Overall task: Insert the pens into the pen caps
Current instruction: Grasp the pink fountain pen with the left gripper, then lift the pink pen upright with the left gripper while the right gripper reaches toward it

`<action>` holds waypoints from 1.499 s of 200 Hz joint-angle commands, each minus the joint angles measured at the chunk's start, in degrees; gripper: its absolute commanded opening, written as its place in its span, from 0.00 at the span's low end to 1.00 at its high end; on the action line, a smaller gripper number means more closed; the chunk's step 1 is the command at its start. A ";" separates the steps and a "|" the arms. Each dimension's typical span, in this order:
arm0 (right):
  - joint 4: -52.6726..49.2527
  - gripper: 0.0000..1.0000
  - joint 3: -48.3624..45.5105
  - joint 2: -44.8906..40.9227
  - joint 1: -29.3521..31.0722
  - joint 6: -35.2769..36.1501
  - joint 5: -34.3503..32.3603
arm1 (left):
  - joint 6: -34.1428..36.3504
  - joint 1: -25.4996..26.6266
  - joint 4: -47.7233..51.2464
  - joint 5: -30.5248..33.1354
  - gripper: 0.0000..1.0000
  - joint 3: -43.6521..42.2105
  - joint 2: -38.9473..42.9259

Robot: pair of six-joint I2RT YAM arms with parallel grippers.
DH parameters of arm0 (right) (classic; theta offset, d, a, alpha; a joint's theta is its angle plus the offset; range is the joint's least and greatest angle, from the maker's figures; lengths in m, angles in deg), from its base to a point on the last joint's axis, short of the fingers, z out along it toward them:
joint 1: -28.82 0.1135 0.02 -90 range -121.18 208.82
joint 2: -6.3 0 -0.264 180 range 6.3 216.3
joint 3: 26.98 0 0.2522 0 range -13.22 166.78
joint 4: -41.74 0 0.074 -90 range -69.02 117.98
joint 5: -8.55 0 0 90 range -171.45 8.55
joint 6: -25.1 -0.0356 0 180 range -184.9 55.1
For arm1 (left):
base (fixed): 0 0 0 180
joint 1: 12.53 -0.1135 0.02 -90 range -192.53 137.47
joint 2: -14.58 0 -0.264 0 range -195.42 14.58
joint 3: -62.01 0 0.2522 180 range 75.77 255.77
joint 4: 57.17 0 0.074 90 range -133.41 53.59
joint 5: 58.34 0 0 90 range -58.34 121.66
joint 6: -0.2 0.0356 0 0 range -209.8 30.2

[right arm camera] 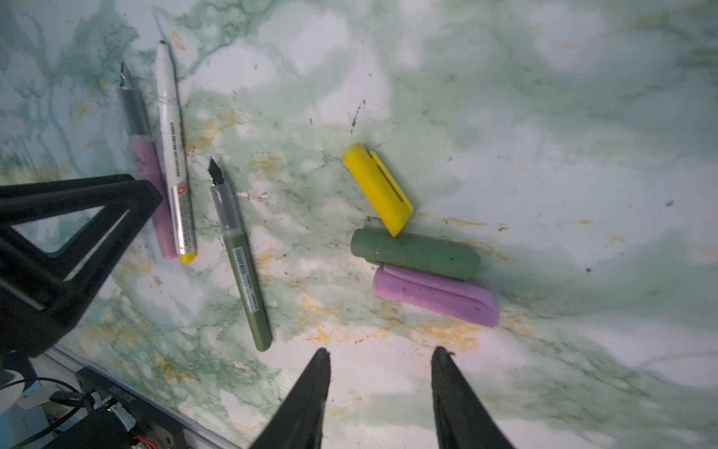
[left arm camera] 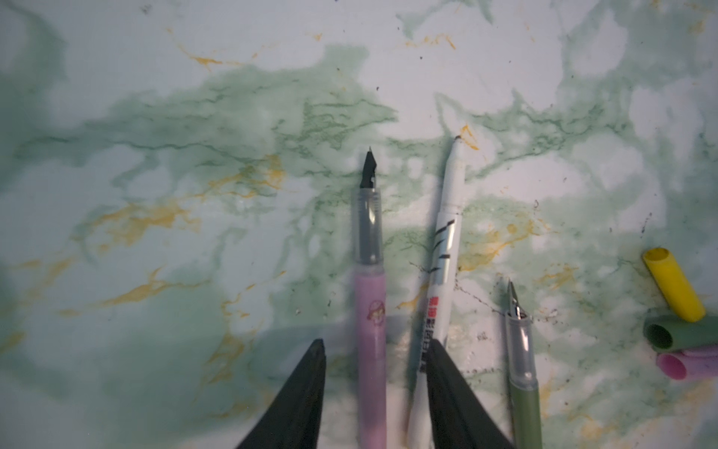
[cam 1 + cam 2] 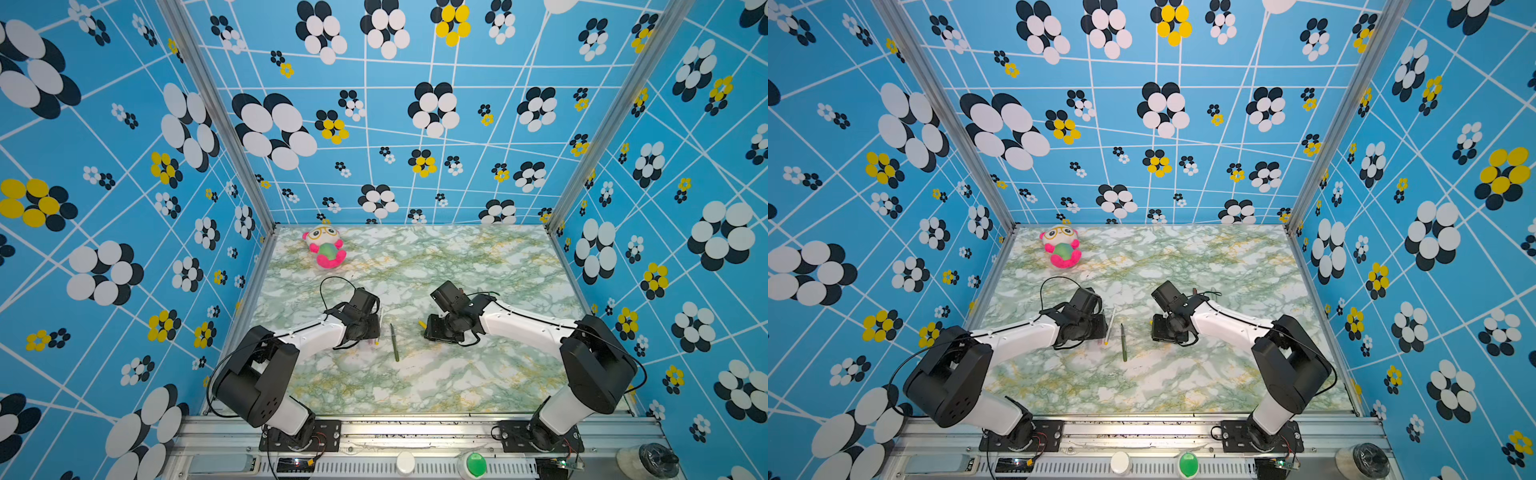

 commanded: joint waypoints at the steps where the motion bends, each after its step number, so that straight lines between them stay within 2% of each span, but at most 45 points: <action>1: 1.03 0.44 -0.80 -1.03 0.20 -1.56 1.15 | 1.57 -0.51 0.22 1.92 0.38 1.72 -1.86; 139: 1.13 0.44 -0.71 -4.51 0.26 -1.05 -0.02 | 1.80 -0.32 1.38 4.99 0.11 3.76 -7.52; 164: 1.13 0.44 0.05 -6.12 0.24 0.09 -1.08 | 1.84 -0.89 2.27 5.27 0.06 4.39 -5.54; 200: 1.24 0.48 2.82 -9.59 -0.25 2.76 -4.38 | 4.66 -1.90 2.03 3.31 0.06 5.83 2.67; 228: 4.78 0.50 4.72 -11.66 -1.01 3.47 -4.72 | 8.97 -2.40 1.14 -2.67 0.10 6.91 9.45; 254: 10.74 0.52 5.10 -13.00 -2.48 2.63 -2.07 | 11.08 -2.62 -1.02 -9.64 0.13 5.93 15.28; 300: 19.70 0.57 6.83 -10.99 -3.39 0.73 7.61 | 6.97 -2.28 -10.55 -25.19 0.15 2.22 19.47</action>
